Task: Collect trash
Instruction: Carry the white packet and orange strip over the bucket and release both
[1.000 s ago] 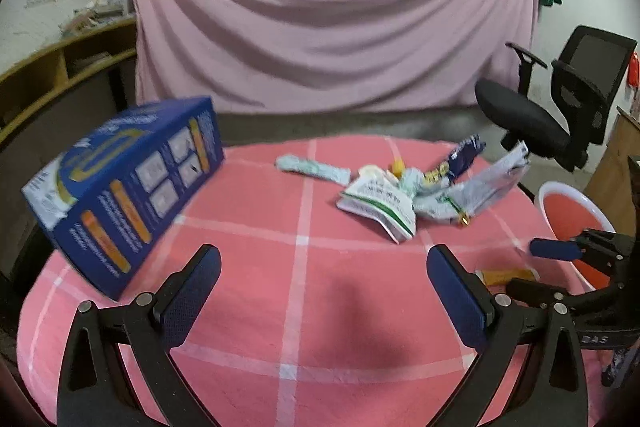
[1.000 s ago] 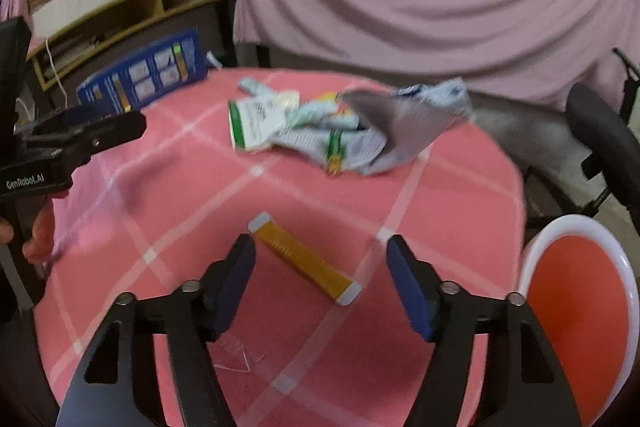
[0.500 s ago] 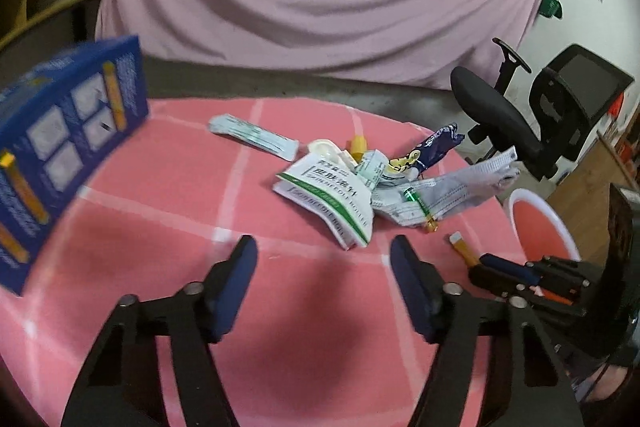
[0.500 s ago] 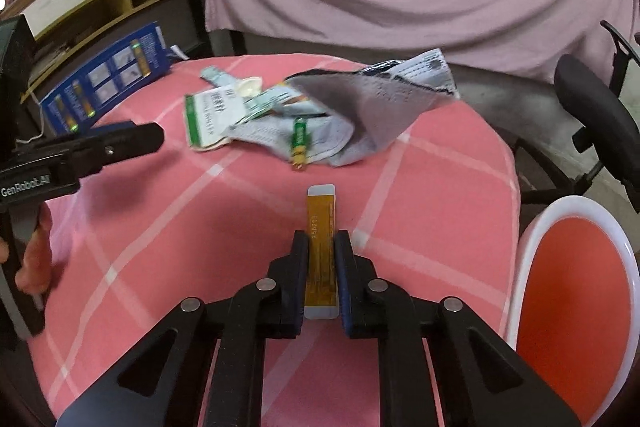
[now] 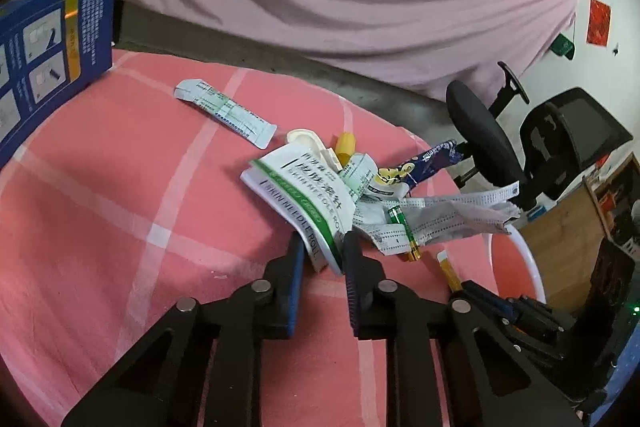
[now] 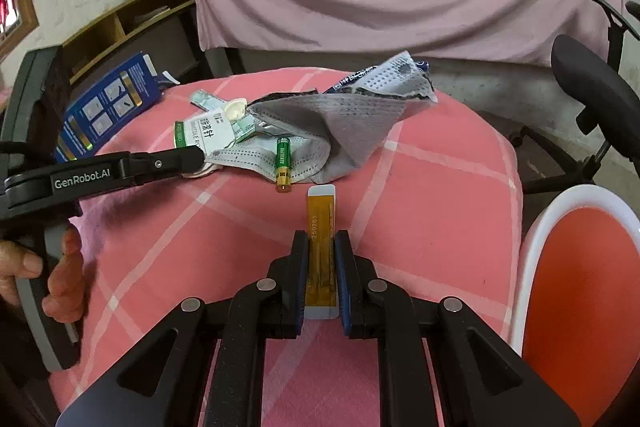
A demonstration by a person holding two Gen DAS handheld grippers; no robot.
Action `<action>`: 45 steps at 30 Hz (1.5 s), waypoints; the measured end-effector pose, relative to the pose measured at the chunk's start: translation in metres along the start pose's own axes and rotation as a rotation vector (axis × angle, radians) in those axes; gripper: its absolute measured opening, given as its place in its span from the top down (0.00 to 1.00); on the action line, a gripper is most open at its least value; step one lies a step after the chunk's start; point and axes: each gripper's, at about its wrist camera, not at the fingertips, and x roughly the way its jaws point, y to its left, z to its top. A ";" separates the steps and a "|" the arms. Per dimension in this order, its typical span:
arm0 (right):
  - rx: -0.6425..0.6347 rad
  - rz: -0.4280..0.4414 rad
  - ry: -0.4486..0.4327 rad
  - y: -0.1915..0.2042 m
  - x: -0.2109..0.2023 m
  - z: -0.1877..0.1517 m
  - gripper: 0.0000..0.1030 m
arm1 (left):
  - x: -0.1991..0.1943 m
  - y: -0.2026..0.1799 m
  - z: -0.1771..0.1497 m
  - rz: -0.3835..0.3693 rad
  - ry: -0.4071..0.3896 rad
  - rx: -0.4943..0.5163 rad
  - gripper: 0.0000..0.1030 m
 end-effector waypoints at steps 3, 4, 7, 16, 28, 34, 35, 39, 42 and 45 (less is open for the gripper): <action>0.015 0.005 -0.003 -0.002 -0.001 -0.001 0.89 | -0.009 0.006 0.000 -0.007 -0.023 -0.015 0.91; 0.017 0.005 -0.004 -0.002 -0.001 -0.001 0.89 | -0.010 0.007 0.001 -0.010 -0.030 -0.016 0.93; 0.012 0.008 -0.008 0.001 -0.002 -0.002 0.89 | -0.023 0.009 -0.004 -0.008 -0.061 -0.010 0.94; -0.005 0.010 -0.114 0.006 -0.025 -0.009 0.89 | -0.063 -0.015 -0.034 0.051 -0.178 0.123 0.95; -0.062 0.009 -0.460 0.021 -0.090 -0.030 0.89 | -0.103 -0.070 -0.080 0.142 -0.413 0.351 0.95; -0.054 -0.018 -0.689 0.009 -0.135 -0.043 0.89 | -0.114 -0.108 -0.097 0.135 -0.548 0.443 0.95; -0.050 -0.025 -0.725 0.006 -0.142 -0.045 0.89 | -0.114 -0.116 -0.099 0.128 -0.570 0.459 0.95; -0.025 -0.067 -0.825 -0.008 -0.162 -0.053 0.89 | -0.116 -0.142 -0.105 0.101 -0.634 0.522 0.95; 0.014 -0.112 -0.876 -0.021 -0.173 -0.061 0.89 | -0.113 -0.163 -0.109 0.081 -0.658 0.580 0.95; 0.055 -0.160 -0.908 -0.035 -0.183 -0.067 0.89 | -0.106 -0.184 -0.114 0.049 -0.666 0.625 0.94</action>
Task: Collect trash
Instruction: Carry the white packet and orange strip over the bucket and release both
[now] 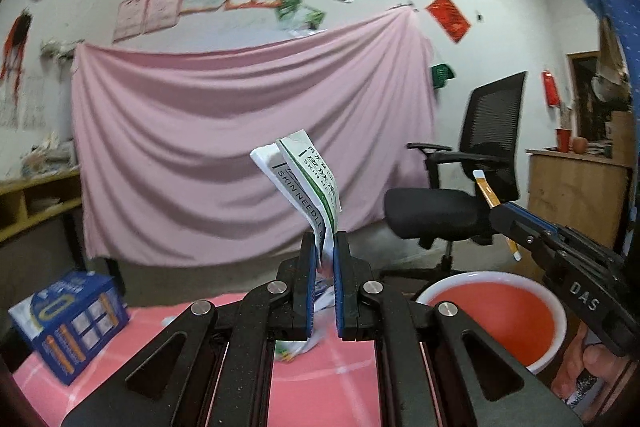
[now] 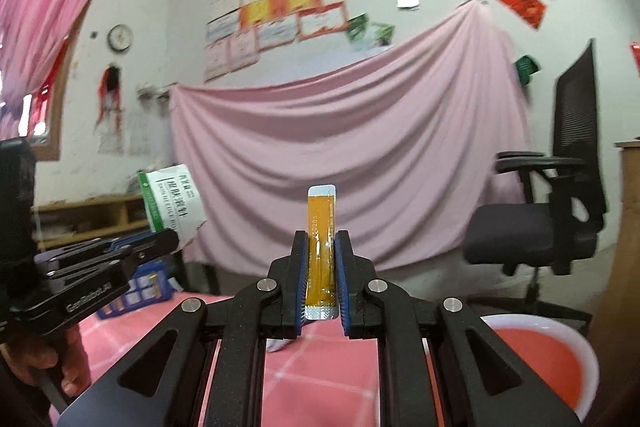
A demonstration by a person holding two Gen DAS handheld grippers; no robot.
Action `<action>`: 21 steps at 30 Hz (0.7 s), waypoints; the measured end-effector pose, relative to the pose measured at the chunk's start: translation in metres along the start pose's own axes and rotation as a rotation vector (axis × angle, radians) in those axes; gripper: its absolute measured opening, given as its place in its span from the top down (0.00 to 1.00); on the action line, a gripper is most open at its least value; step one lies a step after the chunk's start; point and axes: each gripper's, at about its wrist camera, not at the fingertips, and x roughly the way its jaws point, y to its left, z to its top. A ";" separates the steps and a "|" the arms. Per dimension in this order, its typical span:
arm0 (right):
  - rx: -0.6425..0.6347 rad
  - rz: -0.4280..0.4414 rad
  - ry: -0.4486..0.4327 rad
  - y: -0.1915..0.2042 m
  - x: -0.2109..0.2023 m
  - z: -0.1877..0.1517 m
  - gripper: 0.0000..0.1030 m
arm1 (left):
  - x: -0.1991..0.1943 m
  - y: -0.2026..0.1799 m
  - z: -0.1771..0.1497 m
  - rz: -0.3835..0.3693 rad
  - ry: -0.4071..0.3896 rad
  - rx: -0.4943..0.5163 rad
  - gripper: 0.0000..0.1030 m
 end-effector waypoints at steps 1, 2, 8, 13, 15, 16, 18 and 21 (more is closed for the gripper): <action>0.011 -0.021 -0.009 -0.007 -0.002 0.001 0.89 | 0.002 -0.007 0.002 -0.015 -0.004 0.006 0.94; 0.025 -0.038 -0.015 -0.014 -0.004 0.003 0.89 | 0.005 -0.015 0.004 -0.030 -0.009 0.014 0.94; 0.095 -0.133 -0.017 -0.052 -0.014 0.007 0.89 | 0.023 -0.056 0.012 -0.123 0.002 0.037 0.94; 0.158 -0.188 0.014 -0.077 -0.017 0.005 0.89 | 0.039 -0.082 0.012 -0.187 0.038 0.038 0.94; 0.177 -0.207 0.033 -0.085 -0.016 0.003 0.89 | 0.047 -0.092 0.010 -0.212 0.064 0.039 0.94; 0.182 -0.215 0.042 -0.087 -0.016 0.002 0.89 | 0.052 -0.097 0.009 -0.223 0.077 0.041 0.94; 0.189 -0.229 0.064 -0.093 -0.015 0.000 0.88 | 0.058 -0.104 0.006 -0.239 0.099 0.044 0.94; 0.201 -0.241 0.110 -0.100 -0.013 -0.005 0.88 | 0.069 -0.110 -0.002 -0.260 0.142 0.041 0.94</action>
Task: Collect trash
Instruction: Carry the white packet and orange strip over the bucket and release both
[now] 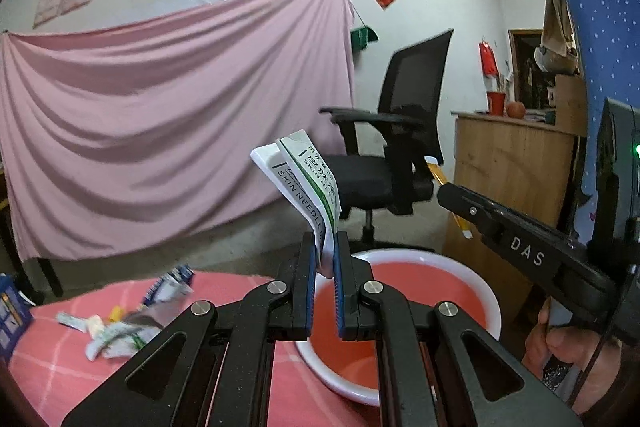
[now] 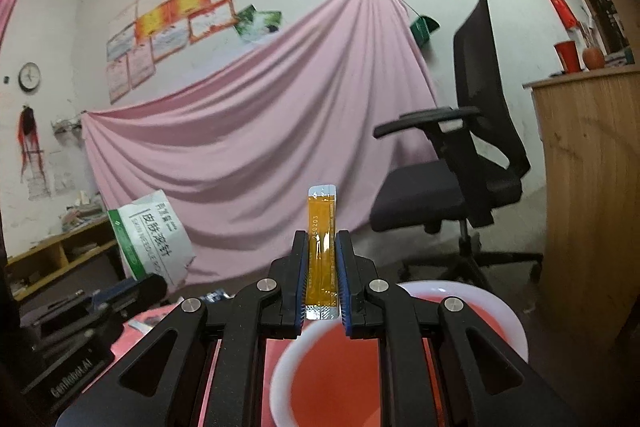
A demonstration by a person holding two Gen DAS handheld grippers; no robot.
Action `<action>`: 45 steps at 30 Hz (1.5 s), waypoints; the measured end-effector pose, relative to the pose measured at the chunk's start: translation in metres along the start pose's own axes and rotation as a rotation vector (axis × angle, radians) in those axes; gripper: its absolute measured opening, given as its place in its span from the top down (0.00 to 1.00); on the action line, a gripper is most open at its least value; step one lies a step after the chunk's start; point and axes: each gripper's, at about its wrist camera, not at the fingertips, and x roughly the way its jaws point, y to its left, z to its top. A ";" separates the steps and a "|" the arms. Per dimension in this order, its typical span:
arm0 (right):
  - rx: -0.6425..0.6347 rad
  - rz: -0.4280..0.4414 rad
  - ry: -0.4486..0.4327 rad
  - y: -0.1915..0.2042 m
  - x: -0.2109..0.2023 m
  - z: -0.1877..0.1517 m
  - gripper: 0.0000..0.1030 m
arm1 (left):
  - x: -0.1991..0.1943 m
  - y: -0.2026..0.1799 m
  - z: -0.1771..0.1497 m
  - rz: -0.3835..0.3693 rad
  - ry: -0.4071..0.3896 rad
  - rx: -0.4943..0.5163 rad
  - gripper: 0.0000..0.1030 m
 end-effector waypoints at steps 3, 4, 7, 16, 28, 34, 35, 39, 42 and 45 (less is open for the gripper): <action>0.018 -0.014 0.057 -0.008 0.006 -0.004 0.88 | 0.012 -0.003 -0.006 -0.017 0.036 -0.013 0.94; 0.024 -0.021 0.074 -0.011 0.008 -0.005 0.88 | 0.016 -0.003 -0.007 -0.022 0.048 -0.017 0.94; 0.037 -0.039 0.111 -0.017 0.013 -0.009 0.88 | 0.029 -0.004 -0.009 -0.040 0.092 -0.037 0.94; 0.063 -0.081 0.180 -0.028 0.019 -0.013 0.88 | 0.050 -0.004 -0.007 -0.094 0.176 -0.083 0.92; 0.076 -0.121 0.223 -0.032 0.022 -0.015 0.71 | 0.047 0.006 -0.011 -0.073 0.217 -0.114 0.89; 0.074 -0.131 0.222 -0.032 0.022 -0.015 0.70 | 0.040 0.013 -0.014 -0.058 0.206 -0.143 0.81; 0.073 -0.135 0.222 -0.032 0.022 -0.016 0.70 | 0.040 0.014 -0.015 -0.055 0.205 -0.150 0.81; 0.069 -0.151 0.229 -0.034 0.024 -0.018 0.69 | 0.039 0.021 -0.015 -0.038 0.208 -0.182 0.81; 0.063 -0.162 0.229 -0.035 0.025 -0.019 0.67 | 0.038 0.026 -0.016 -0.031 0.209 -0.199 0.79; 0.053 -0.173 0.220 -0.034 0.025 -0.019 0.64 | 0.035 0.030 -0.017 -0.020 0.202 -0.219 0.71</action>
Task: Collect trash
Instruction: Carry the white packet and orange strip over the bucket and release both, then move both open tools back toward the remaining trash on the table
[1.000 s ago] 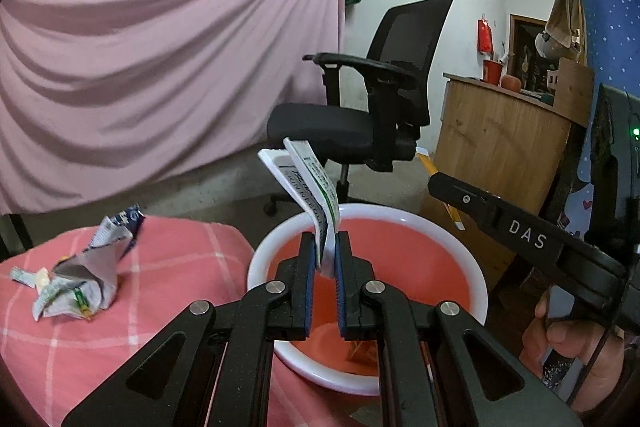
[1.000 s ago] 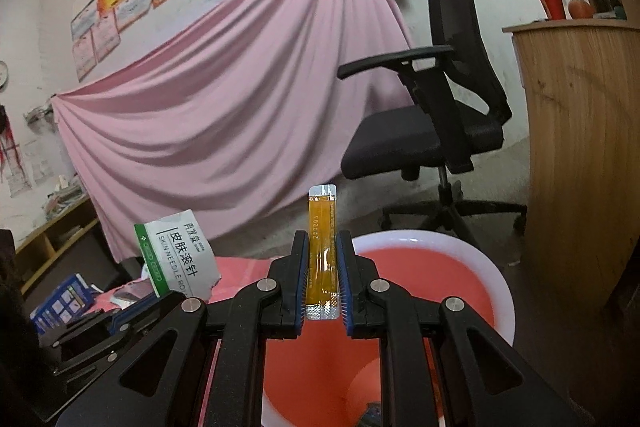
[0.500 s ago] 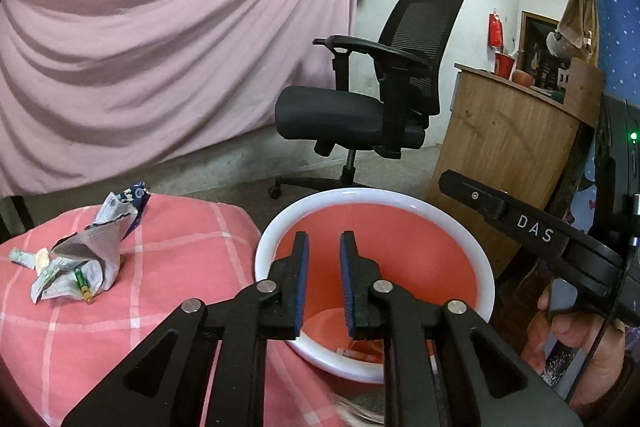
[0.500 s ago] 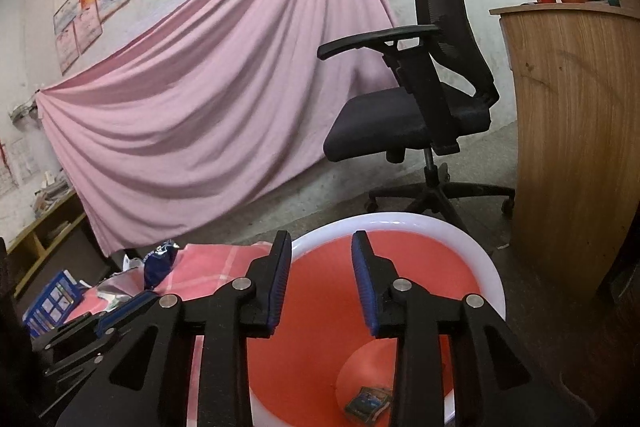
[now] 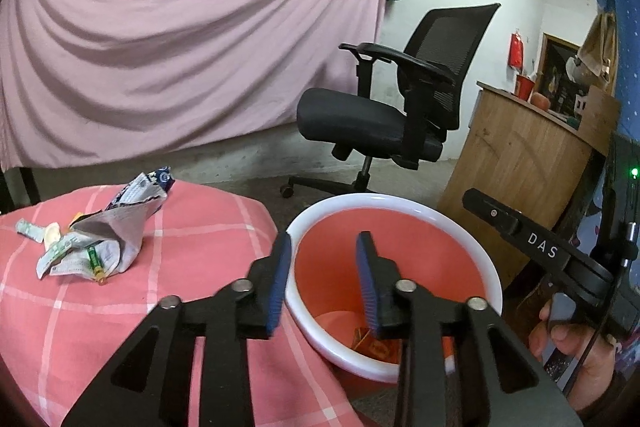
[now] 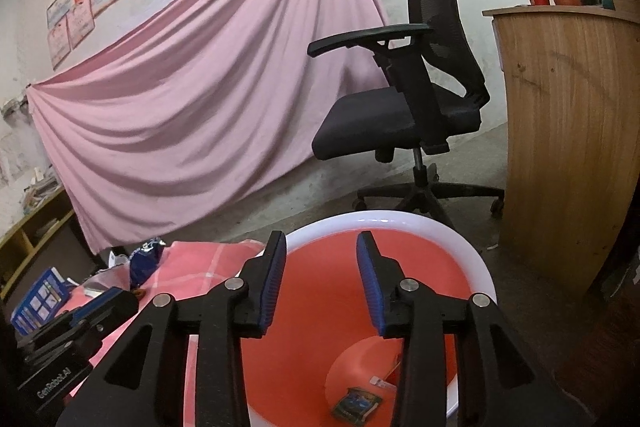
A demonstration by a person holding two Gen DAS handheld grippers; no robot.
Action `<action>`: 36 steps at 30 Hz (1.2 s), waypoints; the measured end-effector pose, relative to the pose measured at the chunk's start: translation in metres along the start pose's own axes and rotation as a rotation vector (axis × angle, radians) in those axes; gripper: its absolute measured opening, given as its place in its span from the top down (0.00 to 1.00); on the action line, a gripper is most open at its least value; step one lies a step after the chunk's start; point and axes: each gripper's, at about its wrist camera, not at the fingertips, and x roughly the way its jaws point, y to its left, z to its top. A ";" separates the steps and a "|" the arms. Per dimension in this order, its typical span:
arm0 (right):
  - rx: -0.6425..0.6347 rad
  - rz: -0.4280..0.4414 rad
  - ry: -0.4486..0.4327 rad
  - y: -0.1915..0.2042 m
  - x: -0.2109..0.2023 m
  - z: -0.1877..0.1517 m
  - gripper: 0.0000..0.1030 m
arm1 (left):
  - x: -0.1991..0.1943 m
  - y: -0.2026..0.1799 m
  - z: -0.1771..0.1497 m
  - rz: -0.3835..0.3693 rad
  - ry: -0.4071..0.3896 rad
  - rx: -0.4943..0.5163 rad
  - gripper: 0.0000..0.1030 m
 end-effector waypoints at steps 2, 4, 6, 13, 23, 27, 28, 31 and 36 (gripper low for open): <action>-0.005 -0.007 -0.006 -0.001 0.000 0.000 0.59 | -0.003 0.003 0.001 0.005 -0.007 -0.012 0.70; -0.012 -0.014 -0.008 0.000 0.000 0.000 0.56 | -0.004 0.006 0.001 0.018 -0.005 -0.018 0.69; -0.020 -0.022 -0.012 0.000 0.000 0.000 0.55 | -0.005 0.009 0.003 0.028 -0.003 -0.026 0.67; -0.028 -0.032 -0.029 0.002 -0.005 0.002 0.46 | -0.016 0.018 0.005 0.058 -0.014 -0.037 0.59; -0.028 0.039 -0.167 0.021 -0.035 0.011 0.14 | -0.069 0.039 0.010 0.167 -0.114 -0.040 0.11; -0.041 0.099 -0.265 0.040 -0.052 0.012 0.00 | -0.097 0.052 0.008 0.229 -0.184 -0.041 0.07; -0.048 0.119 -0.293 0.047 -0.057 0.011 0.00 | -0.104 0.057 0.008 0.243 -0.200 -0.042 0.05; -0.081 0.175 -0.358 0.067 -0.068 0.010 0.00 | -0.127 0.069 0.004 0.286 -0.252 -0.055 0.03; -0.139 0.249 -0.443 0.102 -0.079 0.004 0.00 | -0.164 0.092 -0.005 0.346 -0.342 -0.074 0.02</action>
